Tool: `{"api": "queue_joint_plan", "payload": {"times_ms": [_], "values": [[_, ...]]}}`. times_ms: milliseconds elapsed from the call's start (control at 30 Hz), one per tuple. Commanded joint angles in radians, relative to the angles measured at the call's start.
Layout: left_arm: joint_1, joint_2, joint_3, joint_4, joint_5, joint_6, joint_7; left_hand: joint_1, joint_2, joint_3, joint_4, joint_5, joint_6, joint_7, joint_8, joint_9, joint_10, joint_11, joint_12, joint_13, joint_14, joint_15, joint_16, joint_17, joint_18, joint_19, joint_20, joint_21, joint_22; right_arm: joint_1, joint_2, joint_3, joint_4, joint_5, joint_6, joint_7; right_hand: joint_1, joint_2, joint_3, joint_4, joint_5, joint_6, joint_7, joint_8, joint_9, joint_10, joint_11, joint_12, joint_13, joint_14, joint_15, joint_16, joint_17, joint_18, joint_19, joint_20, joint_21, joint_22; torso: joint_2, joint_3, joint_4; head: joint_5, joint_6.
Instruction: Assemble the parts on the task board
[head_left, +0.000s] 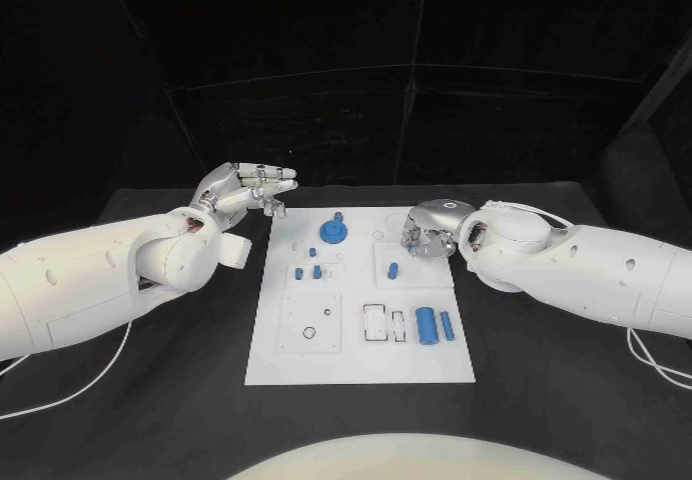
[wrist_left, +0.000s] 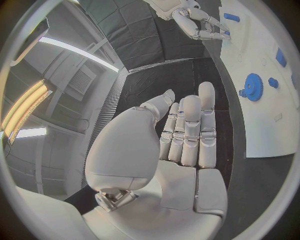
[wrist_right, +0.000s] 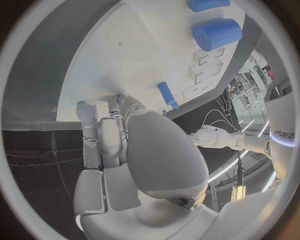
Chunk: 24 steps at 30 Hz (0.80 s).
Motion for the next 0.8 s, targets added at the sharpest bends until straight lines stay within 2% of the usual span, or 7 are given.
{"api": "queue_joint_plan", "payload": {"times_ms": [33, 200, 400, 533, 667, 800], "values": [[0.001, -0.002, 0.001, 0.001, 0.005, 0.012, 0.000, 0.006, 0.005, -0.001, -0.004, 0.003, -0.001, 0.008, 0.002, -0.001, -0.006, 0.000, 0.005, 0.001, -0.002, 0.001, 0.002, 0.007, 0.013, -0.004, -0.001, -0.004, -0.001, -0.007, 0.003, -0.004, 0.001, -0.032, 0.018, -0.035, -0.017, -0.005, 0.035, -0.009, -0.006, 0.014, -0.002, -0.006, 0.001, 0.013, 0.001, -0.005, -0.001, 0.021, -0.004, 0.008, 0.007, -0.016, 0.012, 0.001, 0.011, 0.014, -0.001, -0.0003, 0.0009, 0.003, 0.000], [0.001, -0.004, 0.001, 0.001, 0.005, 0.020, -0.005, 0.008, 0.004, -0.003, -0.007, 0.003, -0.006, 0.009, 0.000, -0.003, -0.011, 0.002, 0.005, 0.000, -0.007, 0.002, -0.004, -0.005, 0.013, -0.004, -0.001, -0.006, -0.003, -0.008, 0.000, -0.004, 0.007, -0.036, 0.005, -0.042, -0.045, -0.012, 0.091, -0.026, -0.015, 0.027, -0.005, -0.010, 0.002, 0.027, -0.002, -0.007, 0.000, 0.023, -0.006, 0.015, 0.015, -0.020, 0.024, 0.000, 0.026, 0.038, -0.002, 0.0005, 0.0004, 0.006, -0.001], [0.001, -0.006, 0.001, 0.001, 0.005, 0.045, -0.010, 0.005, 0.003, -0.010, -0.006, 0.003, -0.020, 0.017, -0.006, -0.006, -0.031, 0.010, 0.002, -0.002, -0.028, 0.009, -0.020, -0.028, 0.011, -0.012, 0.003, -0.017, -0.009, -0.008, -0.015, -0.004, 0.022, -0.001, -0.026, -0.058, -0.083, -0.021, 0.155, -0.049, -0.031, 0.037, -0.007, -0.015, 0.002, 0.036, -0.004, -0.011, 0.000, 0.024, -0.007, 0.018, 0.017, -0.021, 0.028, -0.002, 0.036, 0.050, -0.001, -0.0007, 0.0017, 0.006, 0.002], [0.001, -0.006, 0.001, 0.002, 0.005, 0.057, -0.011, 0.005, 0.003, -0.011, -0.007, 0.003, -0.021, 0.017, -0.006, -0.007, -0.033, 0.010, 0.003, -0.002, -0.029, 0.009, -0.021, -0.029, 0.011, -0.012, 0.003, -0.017, -0.010, -0.008, -0.023, -0.004, 0.032, 0.023, -0.052, -0.068, -0.108, -0.029, 0.196, -0.069, -0.032, 0.042, -0.008, -0.018, 0.002, 0.039, -0.003, -0.014, 0.000, 0.024, -0.008, 0.020, 0.018, -0.023, 0.031, -0.001, 0.043, 0.058, -0.002, -0.0002, -0.0004, 0.008, 0.004], [0.001, -0.007, 0.001, 0.002, 0.005, 0.069, -0.011, 0.005, 0.003, -0.015, -0.008, 0.004, -0.030, 0.023, -0.009, -0.008, -0.043, 0.015, 0.003, -0.003, -0.032, 0.012, -0.022, -0.031, 0.011, -0.014, 0.006, -0.022, -0.013, -0.007, -0.033, -0.004, 0.045, 0.042, -0.076, -0.074, -0.125, -0.035, 0.218, -0.081, -0.030, 0.043, -0.007, -0.020, 0.002, 0.041, -0.003, -0.015, 0.000, 0.024, -0.008, 0.021, 0.019, -0.024, 0.033, -0.002, 0.047, 0.063, -0.001, 0.0006, 0.0006, 0.007, 0.005], [0.001, -0.007, 0.001, 0.002, 0.005, 0.072, -0.011, 0.005, 0.003, -0.016, -0.008, 0.004, -0.033, 0.024, -0.010, -0.008, -0.047, 0.016, 0.004, -0.003, -0.033, 0.013, -0.022, -0.032, 0.011, -0.015, 0.007, -0.023, -0.014, -0.007, -0.042, -0.003, 0.058, 0.049, -0.090, -0.080, -0.133, -0.038, 0.226, -0.086, -0.031, 0.044, -0.007, -0.020, 0.002, 0.042, -0.003, -0.015, 0.000, 0.024, -0.007, 0.021, 0.018, -0.024, 0.036, -0.001, 0.050, 0.068, -0.001, -0.0001, 0.0001, 0.007, 0.006]]}}
